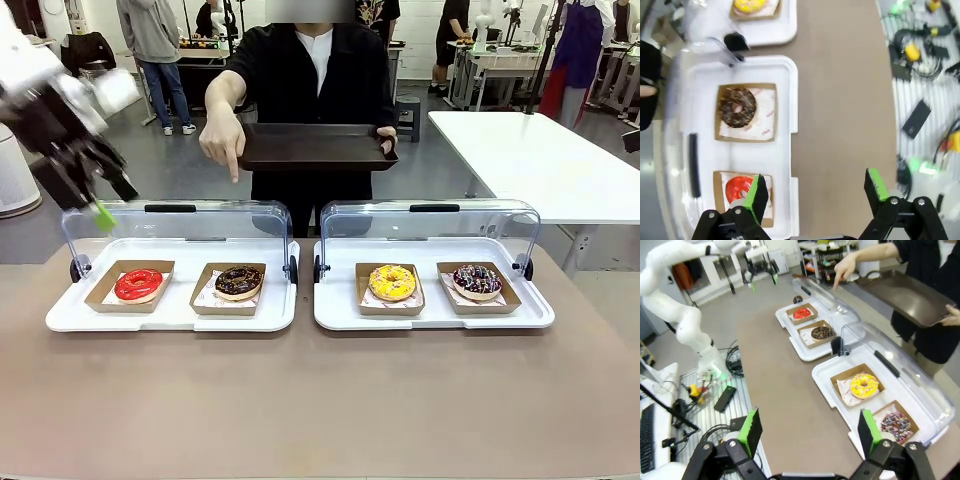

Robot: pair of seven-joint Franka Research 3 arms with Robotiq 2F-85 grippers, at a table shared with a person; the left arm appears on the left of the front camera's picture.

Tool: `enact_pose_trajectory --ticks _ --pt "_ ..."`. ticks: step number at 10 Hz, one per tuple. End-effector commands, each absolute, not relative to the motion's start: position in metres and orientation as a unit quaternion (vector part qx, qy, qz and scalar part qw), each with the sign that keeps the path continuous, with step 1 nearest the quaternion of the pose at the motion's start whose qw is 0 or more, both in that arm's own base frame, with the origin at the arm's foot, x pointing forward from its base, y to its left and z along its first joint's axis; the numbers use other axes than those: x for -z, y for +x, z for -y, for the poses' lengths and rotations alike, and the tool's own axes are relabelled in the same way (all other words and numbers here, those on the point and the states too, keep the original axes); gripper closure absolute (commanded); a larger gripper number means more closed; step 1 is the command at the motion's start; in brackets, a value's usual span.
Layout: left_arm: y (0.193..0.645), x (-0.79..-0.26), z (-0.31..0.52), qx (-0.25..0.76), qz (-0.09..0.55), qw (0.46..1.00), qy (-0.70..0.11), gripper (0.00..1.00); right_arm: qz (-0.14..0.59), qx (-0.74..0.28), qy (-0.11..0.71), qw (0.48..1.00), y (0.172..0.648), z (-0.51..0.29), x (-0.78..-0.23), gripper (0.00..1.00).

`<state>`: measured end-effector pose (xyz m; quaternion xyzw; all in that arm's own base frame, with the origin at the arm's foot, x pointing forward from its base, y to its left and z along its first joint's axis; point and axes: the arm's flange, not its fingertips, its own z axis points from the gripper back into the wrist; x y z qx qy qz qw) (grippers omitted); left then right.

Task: Provide the desired donut to the person.
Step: Pick up and lift the Paper togo box containing the Donut pointed at by the person.

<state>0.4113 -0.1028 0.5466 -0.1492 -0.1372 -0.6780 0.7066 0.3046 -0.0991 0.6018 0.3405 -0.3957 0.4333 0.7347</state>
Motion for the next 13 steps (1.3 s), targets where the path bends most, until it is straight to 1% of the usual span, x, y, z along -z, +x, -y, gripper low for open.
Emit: enact_pose_trajectory --ticks 1,4,5,6,8,10,11,13 --pt "0.415 -0.494 0.131 0.71 0.093 0.697 -0.051 0.0 0.402 -0.436 0.345 0.728 0.306 0.099 -0.603 0.0" --pt "0.419 -0.415 0.155 0.733 0.05 0.679 0.003 0.0 0.402 -0.436 0.345 0.728 0.306 0.099 -0.603 0.0" --pt "0.421 -0.393 0.161 0.735 0.044 0.677 0.009 0.0 0.402 -0.436 0.345 0.728 0.306 0.099 -0.603 0.0" --pt "0.423 -0.382 0.165 0.733 0.043 0.679 0.005 0.0 0.402 -0.436 0.345 0.728 0.306 0.099 -0.603 0.0" --pt "0.429 -0.374 0.173 0.725 0.049 0.687 -0.011 0.0 0.402 -0.436 0.345 0.728 0.306 0.099 -0.603 0.0" --pt "0.431 -0.391 0.169 0.72 0.075 0.689 -0.036 0.0 0.402 -0.436 0.345 0.728 0.306 0.099 -0.603 0.0" --pt "0.427 -0.37 0.169 0.733 0.045 0.679 -0.012 0.0 0.402 -0.436 0.345 0.728 0.306 0.099 -0.603 0.0" --pt "0.427 -0.37 0.169 0.733 0.045 0.679 -0.012 0.0 0.402 -0.436 0.345 0.728 0.306 0.099 -0.603 0.0"
